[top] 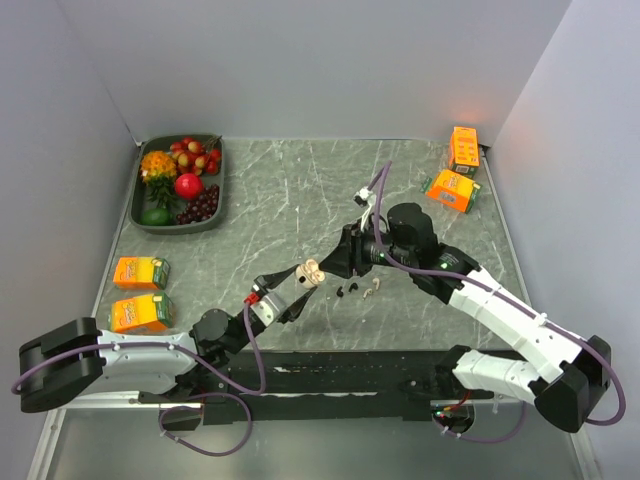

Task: Insert the wireless bluetooth earbuds into the charging case
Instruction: Open the charging case, then adjust the charging case.

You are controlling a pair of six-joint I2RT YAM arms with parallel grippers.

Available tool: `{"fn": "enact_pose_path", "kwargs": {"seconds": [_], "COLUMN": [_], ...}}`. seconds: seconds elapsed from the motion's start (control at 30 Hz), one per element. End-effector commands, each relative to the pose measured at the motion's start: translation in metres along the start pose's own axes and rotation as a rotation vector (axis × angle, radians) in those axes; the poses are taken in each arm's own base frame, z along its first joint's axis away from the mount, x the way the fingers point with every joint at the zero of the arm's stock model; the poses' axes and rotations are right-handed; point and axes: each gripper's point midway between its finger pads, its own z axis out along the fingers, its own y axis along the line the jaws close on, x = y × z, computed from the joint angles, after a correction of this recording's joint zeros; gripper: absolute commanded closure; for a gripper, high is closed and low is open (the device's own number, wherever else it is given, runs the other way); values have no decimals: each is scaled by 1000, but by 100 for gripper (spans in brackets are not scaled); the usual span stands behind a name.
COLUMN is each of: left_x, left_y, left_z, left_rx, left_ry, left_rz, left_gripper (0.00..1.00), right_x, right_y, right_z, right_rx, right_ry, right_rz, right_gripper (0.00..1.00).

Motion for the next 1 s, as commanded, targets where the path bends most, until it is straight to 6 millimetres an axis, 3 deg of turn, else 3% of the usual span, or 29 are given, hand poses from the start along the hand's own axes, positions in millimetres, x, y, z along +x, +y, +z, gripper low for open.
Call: {"fn": "enact_pose_path", "kwargs": {"seconds": [0.0, 0.2, 0.4, 0.77, 0.97], "left_x": [-15, -15, -22, -32, -35], "left_y": [10, 9, 8, 1, -2], "left_z": [-1, 0, 2, 4, 6], "left_rx": [-44, -45, -37, -13, -5], "left_ry": [-51, -53, -73, -100, -106], "left_rz": [-4, -4, -14, -28, -27], "left_gripper": [99, 99, 99, 99, 99], "right_x": [-16, -19, -16, -14, -10], "right_y": [3, 6, 8, 9, 5], "right_z": [-9, -14, -4, 13, 19], "right_rx": [8, 38, 11, -33, -34], "right_ry": [-63, -69, -57, -28, -8], "right_rz": [-36, -74, -38, 11, 16], "right_gripper": [53, 45, 39, 42, 48]}}
